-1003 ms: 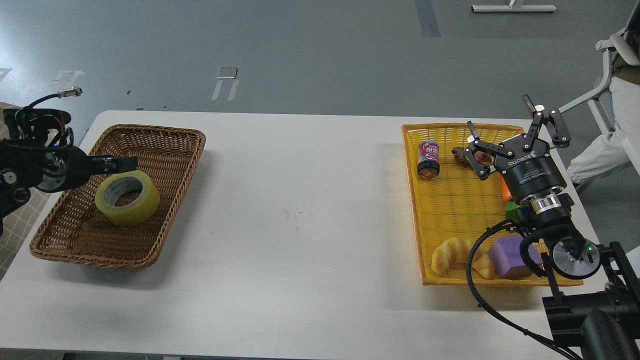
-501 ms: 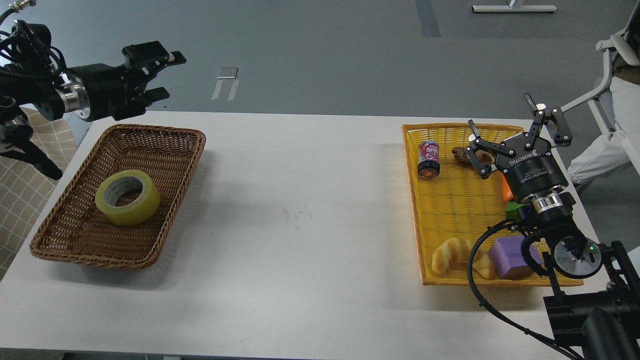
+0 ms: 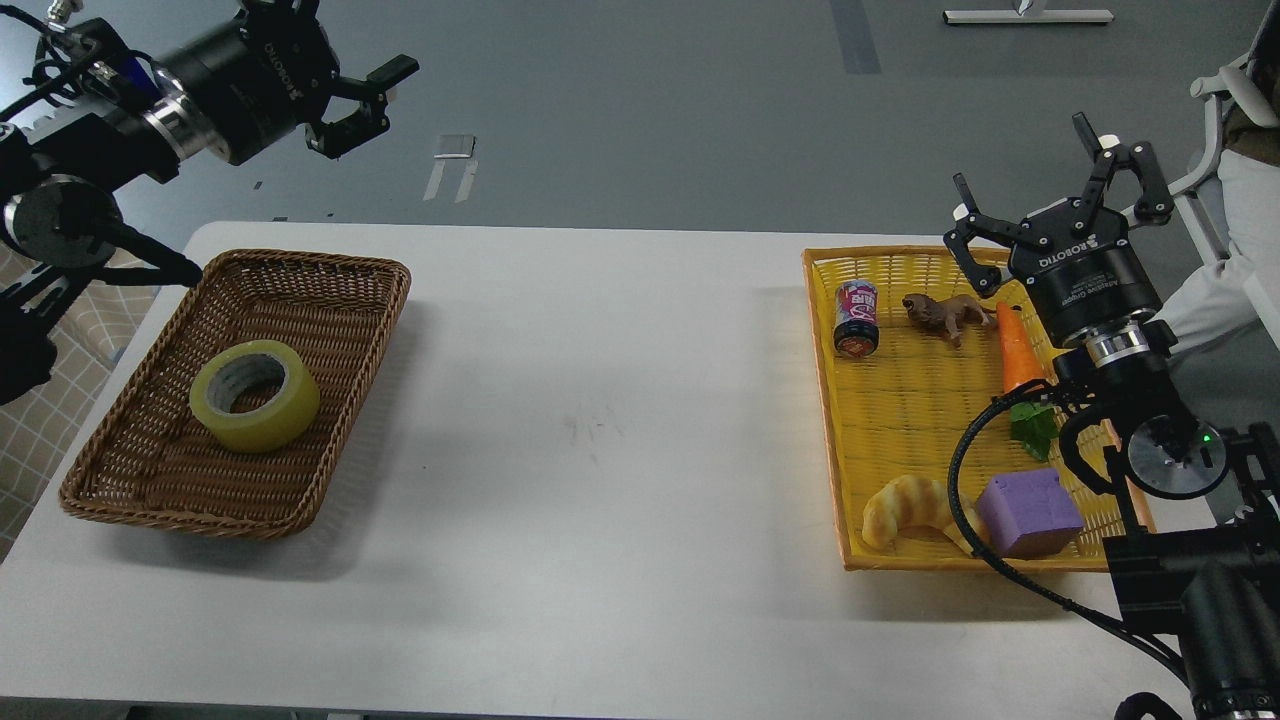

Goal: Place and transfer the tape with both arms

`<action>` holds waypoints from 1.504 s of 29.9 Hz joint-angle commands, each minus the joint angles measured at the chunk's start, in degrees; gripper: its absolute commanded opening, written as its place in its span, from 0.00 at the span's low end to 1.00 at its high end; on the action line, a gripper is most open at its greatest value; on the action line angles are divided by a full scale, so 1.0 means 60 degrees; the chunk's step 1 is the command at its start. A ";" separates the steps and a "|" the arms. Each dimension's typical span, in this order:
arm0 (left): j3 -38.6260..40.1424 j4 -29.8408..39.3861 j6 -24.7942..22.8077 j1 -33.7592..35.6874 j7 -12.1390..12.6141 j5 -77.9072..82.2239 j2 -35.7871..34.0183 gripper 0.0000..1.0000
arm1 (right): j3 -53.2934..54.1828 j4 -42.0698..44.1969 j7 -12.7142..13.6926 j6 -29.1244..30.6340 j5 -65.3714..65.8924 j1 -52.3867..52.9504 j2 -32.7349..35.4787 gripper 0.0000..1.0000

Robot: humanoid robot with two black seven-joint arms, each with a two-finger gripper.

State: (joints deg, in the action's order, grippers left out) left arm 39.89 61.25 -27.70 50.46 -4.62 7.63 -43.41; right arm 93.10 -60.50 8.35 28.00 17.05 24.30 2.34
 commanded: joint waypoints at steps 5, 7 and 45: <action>0.3031 0.0017 -0.0050 -0.1670 0.0008 -0.0173 0.1461 0.98 | -0.0018 0.0211 0.0000 0.0000 0.0015 0.0461 0.0167 1.00; 0.3750 0.0017 -0.0050 -0.2066 0.0023 -0.0173 0.1959 0.98 | -0.0048 0.0211 0.0000 0.0000 0.0015 0.0563 0.0372 1.00; 0.5056 -0.0129 -0.0050 -0.4103 0.0140 -0.0129 0.4202 0.98 | -0.1586 0.0723 0.0015 0.0000 0.0059 0.1735 0.0549 1.00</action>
State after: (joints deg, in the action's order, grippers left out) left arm 70.31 61.06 -28.00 25.73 -3.86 6.67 -18.12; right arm 83.45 -56.14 8.60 28.00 17.41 34.85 5.96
